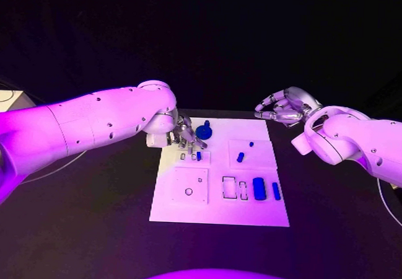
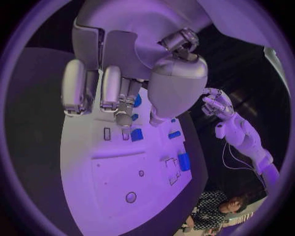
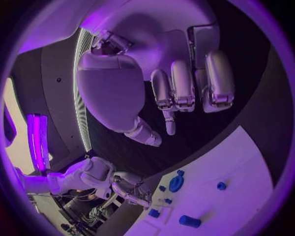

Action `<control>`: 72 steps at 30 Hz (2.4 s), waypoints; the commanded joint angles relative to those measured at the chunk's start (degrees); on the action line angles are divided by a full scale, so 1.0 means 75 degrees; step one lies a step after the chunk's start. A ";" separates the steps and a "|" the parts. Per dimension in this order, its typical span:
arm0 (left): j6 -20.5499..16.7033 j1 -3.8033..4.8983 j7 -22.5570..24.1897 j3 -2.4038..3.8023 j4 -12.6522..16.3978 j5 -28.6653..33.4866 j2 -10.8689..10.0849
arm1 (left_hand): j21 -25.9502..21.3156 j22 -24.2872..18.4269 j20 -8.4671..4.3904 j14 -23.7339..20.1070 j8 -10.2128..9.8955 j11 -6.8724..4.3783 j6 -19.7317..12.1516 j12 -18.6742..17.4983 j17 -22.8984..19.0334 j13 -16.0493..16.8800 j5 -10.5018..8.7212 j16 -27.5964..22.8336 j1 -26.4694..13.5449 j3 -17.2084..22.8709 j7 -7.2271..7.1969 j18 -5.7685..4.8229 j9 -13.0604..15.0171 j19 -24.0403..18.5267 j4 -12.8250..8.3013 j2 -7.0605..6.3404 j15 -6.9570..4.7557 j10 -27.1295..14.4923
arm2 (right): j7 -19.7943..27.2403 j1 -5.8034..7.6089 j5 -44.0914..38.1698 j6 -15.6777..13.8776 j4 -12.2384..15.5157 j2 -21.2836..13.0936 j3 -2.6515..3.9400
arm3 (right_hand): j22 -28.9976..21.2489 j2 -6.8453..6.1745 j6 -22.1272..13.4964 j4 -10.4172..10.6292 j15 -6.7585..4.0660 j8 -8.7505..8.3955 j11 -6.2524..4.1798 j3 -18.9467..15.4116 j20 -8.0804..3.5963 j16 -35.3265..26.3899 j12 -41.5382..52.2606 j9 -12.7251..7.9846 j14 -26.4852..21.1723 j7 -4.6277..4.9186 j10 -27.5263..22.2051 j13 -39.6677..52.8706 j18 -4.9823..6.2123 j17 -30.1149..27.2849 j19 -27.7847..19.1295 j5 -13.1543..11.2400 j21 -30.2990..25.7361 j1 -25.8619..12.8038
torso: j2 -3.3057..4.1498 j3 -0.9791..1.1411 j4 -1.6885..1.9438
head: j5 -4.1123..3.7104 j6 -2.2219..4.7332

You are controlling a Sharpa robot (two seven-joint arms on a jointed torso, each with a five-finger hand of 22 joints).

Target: Assemble the parts on the task board

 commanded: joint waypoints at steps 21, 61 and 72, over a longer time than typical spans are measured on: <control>0.0171 -0.0026 -0.0012 -0.0140 -0.0237 0.0340 0.0249 | 0.0032 0.1278 -0.0058 0.0807 0.0003 -0.0006 -0.0080 0.0019 0.2012 -0.0012 -0.0011 0.0027 0.0361 0.0402 0.0000 -0.0056 0.0187 0.0327 -0.0031 -0.0126 -0.0034 -0.0066 | -0.0075 -0.0004 -0.0083 -0.0139 0.0125 0.0005 0.0001 | 0.2009 0.0048 -0.0072 -0.0028 0.0028 -0.0099 0.0071 0.0066 0.0007 0.0027 0.0028 -0.0002 0.0835 0.0037 0.0829 0.2008 -0.0050 0.2008 0.0838 -0.0035 0.0026 0.0093 | 0.0054 0.0013 -0.0045 | -0.0037 -0.0029; 0.0274 -0.0064 0.0000 -0.0144 -0.0379 0.0748 0.0279 | 0.0022 0.1297 -0.0145 0.0807 -0.0217 -0.0105 -0.0016 -0.0050 0.2012 -0.0012 0.0157 0.0027 0.1235 0.4068 -0.0056 -0.0055 0.0716 0.0328 -0.0879 -0.0958 -0.0121 -0.0067 | -0.0136 -0.0004 -0.0054 0.0057 0.0123 0.0051 -0.0003 | 0.2009 0.0055 -0.0067 -0.0011 0.0038 -0.0113 0.0081 0.0065 0.0017 0.0027 0.0028 0.0001 0.0835 0.0045 0.0829 0.2008 -0.0050 0.2008 0.0838 -0.0050 0.0026 0.0082 | 0.0048 0.0019 -0.0036 | -0.0048 -0.0099; -0.0169 -0.0061 0.0143 -0.0138 -0.0124 0.1125 0.0041 | 0.0025 0.1313 -0.0145 0.0807 0.0121 -0.0109 0.0171 0.0061 0.2012 0.0183 0.2537 0.0027 0.0464 0.5959 -0.0059 -0.0056 0.1380 0.0331 -0.2270 -0.1365 -0.0139 0.0266 | -0.0131 -0.0024 0.0007 0.0080 0.0078 0.0062 -0.0021 | 0.2003 0.0061 -0.0067 0.0020 0.0045 -0.0129 0.0088 0.0056 0.0025 0.0027 0.0028 0.0001 0.0835 0.0053 0.0829 0.2008 -0.0047 0.2008 0.0833 -0.0055 0.0016 0.0051 | 0.0049 0.0022 -0.0022 | -0.0027 -0.0114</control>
